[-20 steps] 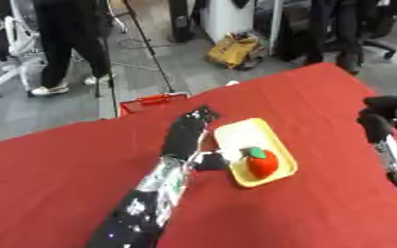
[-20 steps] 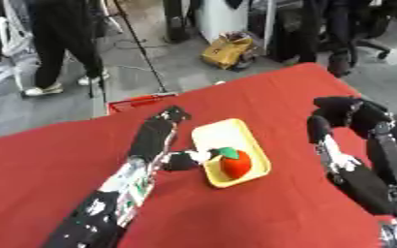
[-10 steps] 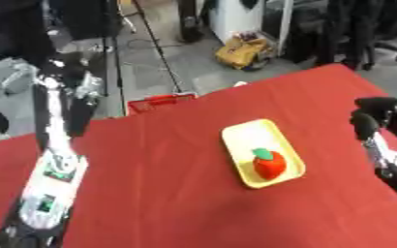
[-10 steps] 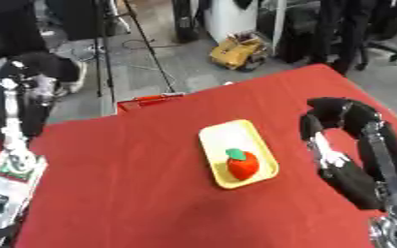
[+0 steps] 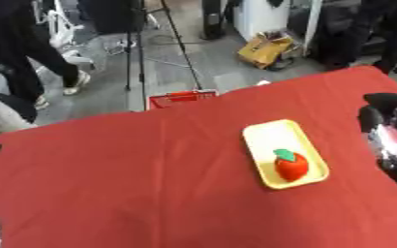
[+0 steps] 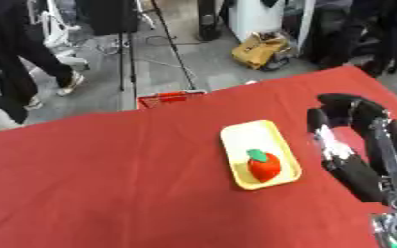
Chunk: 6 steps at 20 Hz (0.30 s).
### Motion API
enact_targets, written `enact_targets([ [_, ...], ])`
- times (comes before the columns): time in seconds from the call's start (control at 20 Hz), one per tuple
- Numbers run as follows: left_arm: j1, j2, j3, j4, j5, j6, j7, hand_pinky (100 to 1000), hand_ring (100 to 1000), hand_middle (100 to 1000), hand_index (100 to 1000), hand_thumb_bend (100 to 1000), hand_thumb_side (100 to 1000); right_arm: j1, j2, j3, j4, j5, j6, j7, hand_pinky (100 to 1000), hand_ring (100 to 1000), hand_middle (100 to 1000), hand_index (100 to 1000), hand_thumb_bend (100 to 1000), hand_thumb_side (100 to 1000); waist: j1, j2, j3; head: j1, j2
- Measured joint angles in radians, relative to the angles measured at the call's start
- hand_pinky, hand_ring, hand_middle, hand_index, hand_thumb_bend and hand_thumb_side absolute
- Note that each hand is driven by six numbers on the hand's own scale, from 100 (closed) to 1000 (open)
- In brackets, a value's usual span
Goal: Pick up objects on the table and place them in the box.
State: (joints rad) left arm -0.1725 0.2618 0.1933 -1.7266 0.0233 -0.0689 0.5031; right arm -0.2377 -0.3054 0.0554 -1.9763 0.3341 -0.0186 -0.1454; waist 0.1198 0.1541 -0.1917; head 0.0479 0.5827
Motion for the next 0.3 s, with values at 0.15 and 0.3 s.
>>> enact_targets([
  [0.15,0.013,-0.022,0.007,-0.017,-0.001,-0.007,0.001,612,666,710,798,704,905,0.0,0.0,0.0,0.0,0.0,0.002,-0.004,618,622,590,764,349,657,0.0,0.0,0.002,0.0,0.012],
  [0.3,0.026,-0.042,0.008,-0.033,-0.002,-0.009,0.002,611,665,710,795,704,901,0.001,0.0,0.0,0.0,0.0,0.002,-0.005,618,622,590,765,349,659,0.0,0.0,0.008,0.0,0.021],
])
